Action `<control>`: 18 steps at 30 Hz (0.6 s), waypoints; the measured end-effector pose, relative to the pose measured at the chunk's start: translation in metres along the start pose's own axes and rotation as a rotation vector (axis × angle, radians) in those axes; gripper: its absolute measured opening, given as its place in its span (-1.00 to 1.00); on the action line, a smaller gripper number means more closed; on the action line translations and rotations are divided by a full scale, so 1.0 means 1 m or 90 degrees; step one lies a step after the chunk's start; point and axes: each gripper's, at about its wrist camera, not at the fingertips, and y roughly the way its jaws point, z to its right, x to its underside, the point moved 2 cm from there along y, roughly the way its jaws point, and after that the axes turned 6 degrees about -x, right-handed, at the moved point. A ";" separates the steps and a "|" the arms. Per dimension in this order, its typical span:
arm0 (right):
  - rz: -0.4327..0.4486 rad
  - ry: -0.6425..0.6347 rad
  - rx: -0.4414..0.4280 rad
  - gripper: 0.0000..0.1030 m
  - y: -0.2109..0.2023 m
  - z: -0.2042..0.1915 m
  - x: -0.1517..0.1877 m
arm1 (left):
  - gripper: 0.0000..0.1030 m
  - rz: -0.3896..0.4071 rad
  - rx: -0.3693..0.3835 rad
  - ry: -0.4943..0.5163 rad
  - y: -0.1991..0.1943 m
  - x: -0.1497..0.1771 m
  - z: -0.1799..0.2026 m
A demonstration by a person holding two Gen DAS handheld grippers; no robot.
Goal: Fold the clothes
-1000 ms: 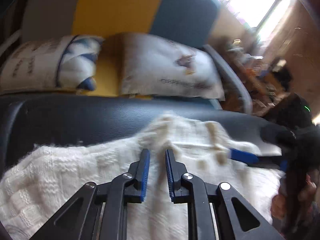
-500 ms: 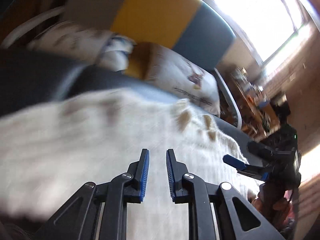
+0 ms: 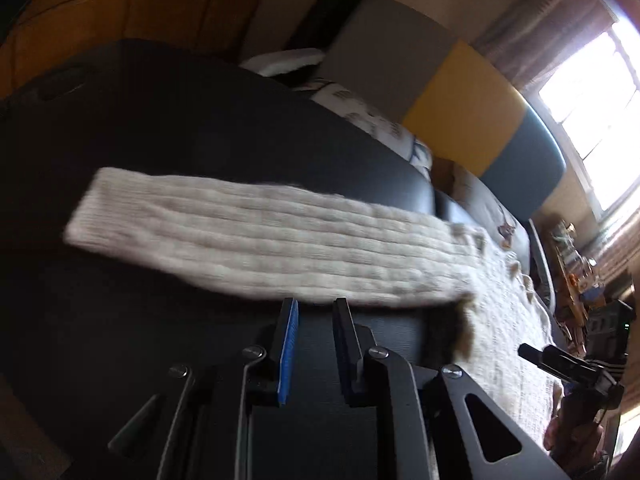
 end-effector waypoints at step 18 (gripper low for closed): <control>-0.082 0.153 -0.197 1.00 0.066 -0.003 0.004 | -0.68 0.005 -0.147 -0.001 0.058 -0.056 -0.070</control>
